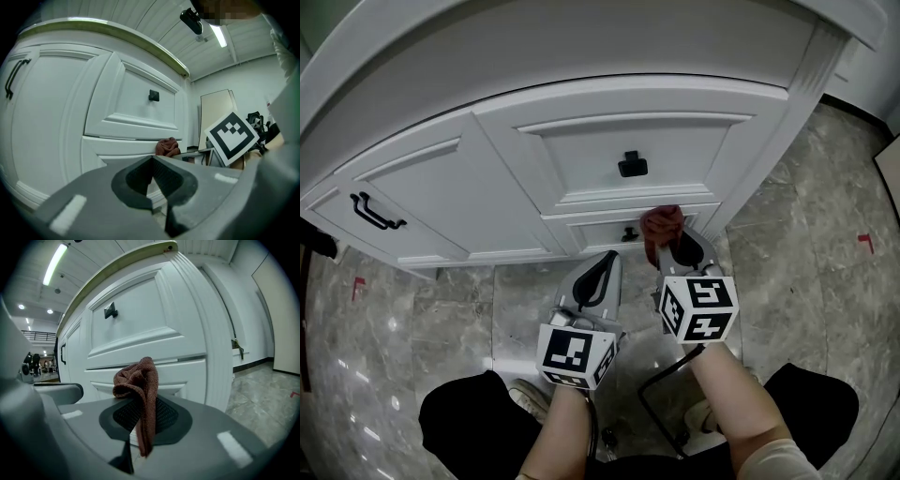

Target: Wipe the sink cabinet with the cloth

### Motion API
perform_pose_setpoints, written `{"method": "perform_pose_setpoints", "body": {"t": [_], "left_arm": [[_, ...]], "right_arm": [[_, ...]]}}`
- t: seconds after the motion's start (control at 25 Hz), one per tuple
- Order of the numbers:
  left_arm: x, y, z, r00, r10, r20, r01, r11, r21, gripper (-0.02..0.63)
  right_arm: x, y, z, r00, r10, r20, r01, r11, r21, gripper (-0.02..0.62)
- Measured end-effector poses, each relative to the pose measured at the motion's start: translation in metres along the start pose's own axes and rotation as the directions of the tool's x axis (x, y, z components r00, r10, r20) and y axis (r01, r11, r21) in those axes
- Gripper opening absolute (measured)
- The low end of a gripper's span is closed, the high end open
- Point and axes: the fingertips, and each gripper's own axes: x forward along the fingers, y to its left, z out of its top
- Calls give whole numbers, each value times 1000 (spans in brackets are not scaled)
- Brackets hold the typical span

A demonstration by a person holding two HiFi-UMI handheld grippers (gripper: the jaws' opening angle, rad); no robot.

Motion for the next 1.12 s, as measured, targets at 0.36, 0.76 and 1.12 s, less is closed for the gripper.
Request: {"method": "perform_pose_setpoints", "body": {"t": [0.36, 0.76, 1.12], "left_arm": [[14, -13, -3, 1000, -11, 1, 11, 999, -30, 0], [12, -7, -8, 1000, 1, -4, -1, 999, -40, 0], [-30, 54, -16, 993, 119, -19, -119, 992, -49, 0]], "right_arm": [[-20, -57, 3, 996, -94, 5, 94, 995, 25, 83], [-31, -69, -7, 989, -151, 1, 150, 984, 96, 78], [-4, 45, -62, 996, 39, -82, -29, 993, 119, 78]]}}
